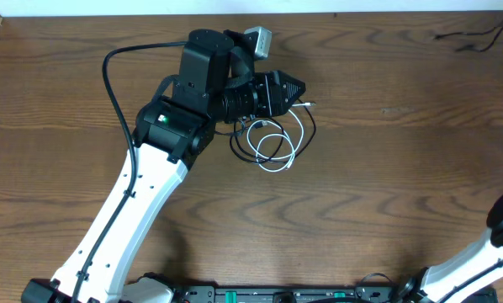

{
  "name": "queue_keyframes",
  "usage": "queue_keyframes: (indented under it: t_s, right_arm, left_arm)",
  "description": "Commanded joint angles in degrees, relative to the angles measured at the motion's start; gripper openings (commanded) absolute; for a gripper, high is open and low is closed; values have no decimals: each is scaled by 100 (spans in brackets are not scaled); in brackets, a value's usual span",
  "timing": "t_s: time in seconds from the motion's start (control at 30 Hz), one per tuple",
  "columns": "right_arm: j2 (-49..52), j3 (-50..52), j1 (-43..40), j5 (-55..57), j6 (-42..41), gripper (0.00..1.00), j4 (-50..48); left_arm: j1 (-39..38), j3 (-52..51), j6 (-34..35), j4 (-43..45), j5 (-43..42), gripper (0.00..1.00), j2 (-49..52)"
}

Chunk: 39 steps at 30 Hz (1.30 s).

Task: Untangle cables
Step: 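Carry the black cable with the right gripper to the table's right edge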

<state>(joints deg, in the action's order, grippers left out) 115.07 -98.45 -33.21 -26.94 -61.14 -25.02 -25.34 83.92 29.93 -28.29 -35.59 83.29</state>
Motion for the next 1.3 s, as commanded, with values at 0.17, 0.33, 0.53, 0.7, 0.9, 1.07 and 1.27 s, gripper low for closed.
queue_keyframes:
  t_s: [0.17, 0.33, 0.53, 0.7, 0.9, 1.07, 1.27]
  right_arm:
    - [1722, -46, -136, -59, -240, 1, 83]
    - [2389, -44, -407, -579, 299, 1, 713]
    - [2406, -44, -621, -356, 1576, 25, 2170]
    - [2277, -46, -855, -435, 1602, 78, 2686]
    - [1508, -48, -1078, -175, 1923, 99, 3126]
    - [387, -48, -1058, 944, 2763, 99, 3987]
    - [-675, -48, -798, 1281, 3316, 99, 5071]
  left_arm:
    - [-9, 17, -98, -39, 72, 45, 284]
    - [-9, 15, -98, -35, 76, 46, 332]
    - [-9, 15, -98, -33, 76, 46, 343]
    - [-13, 4, -96, 7, 74, 46, 363]
    - [-13, 4, -101, 17, 76, 45, 365]
    - [-13, 0, -177, 26, 74, 45, 367]
    - [-13, -35, -597, -22, 122, 45, 518]
